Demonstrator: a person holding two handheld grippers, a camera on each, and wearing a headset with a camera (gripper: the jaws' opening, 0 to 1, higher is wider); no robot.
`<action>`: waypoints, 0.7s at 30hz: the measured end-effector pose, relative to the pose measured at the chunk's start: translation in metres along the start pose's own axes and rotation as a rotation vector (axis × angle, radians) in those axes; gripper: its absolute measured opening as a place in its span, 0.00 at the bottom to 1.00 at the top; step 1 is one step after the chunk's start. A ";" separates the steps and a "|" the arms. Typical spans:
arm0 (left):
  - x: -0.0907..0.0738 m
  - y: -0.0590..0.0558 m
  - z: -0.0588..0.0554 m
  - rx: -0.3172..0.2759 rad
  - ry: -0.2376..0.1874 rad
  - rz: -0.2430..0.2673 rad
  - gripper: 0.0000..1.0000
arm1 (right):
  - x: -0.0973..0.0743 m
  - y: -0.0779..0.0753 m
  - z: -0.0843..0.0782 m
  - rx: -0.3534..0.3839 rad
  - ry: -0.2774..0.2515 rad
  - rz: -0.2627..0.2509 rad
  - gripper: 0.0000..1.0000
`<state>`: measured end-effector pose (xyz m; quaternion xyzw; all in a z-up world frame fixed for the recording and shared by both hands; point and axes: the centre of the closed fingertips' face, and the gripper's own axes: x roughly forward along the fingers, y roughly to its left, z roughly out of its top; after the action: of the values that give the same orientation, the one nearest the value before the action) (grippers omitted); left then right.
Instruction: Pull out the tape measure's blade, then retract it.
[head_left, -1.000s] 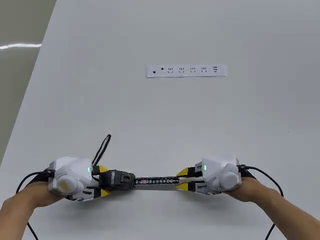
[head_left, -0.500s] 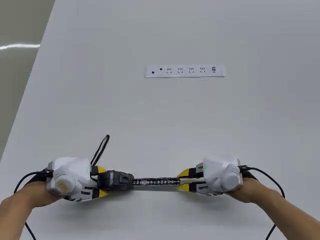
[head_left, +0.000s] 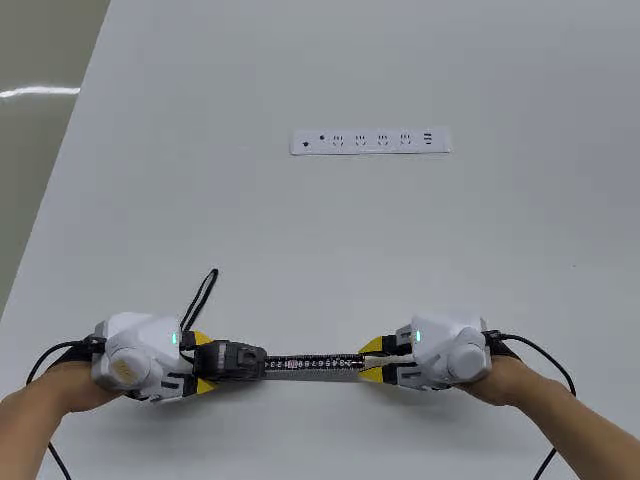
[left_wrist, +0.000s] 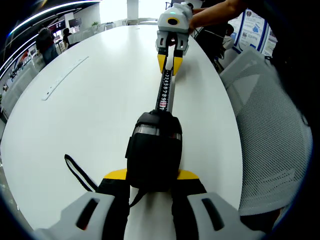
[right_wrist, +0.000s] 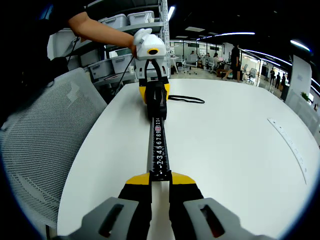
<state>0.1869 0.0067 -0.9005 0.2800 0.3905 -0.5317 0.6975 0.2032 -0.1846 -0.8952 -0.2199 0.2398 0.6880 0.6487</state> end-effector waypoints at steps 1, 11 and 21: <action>0.000 0.000 0.000 -0.001 0.000 0.000 0.28 | 0.000 0.000 0.000 0.001 0.000 0.000 0.09; 0.000 0.000 0.000 0.002 0.006 -0.004 0.28 | -0.005 -0.001 -0.006 0.000 0.002 -0.003 0.09; 0.000 0.000 0.001 0.000 0.009 -0.002 0.28 | -0.010 -0.002 -0.009 0.003 0.004 -0.003 0.09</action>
<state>0.1869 0.0061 -0.8999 0.2821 0.3940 -0.5311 0.6951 0.2054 -0.1976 -0.8959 -0.2208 0.2417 0.6862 0.6496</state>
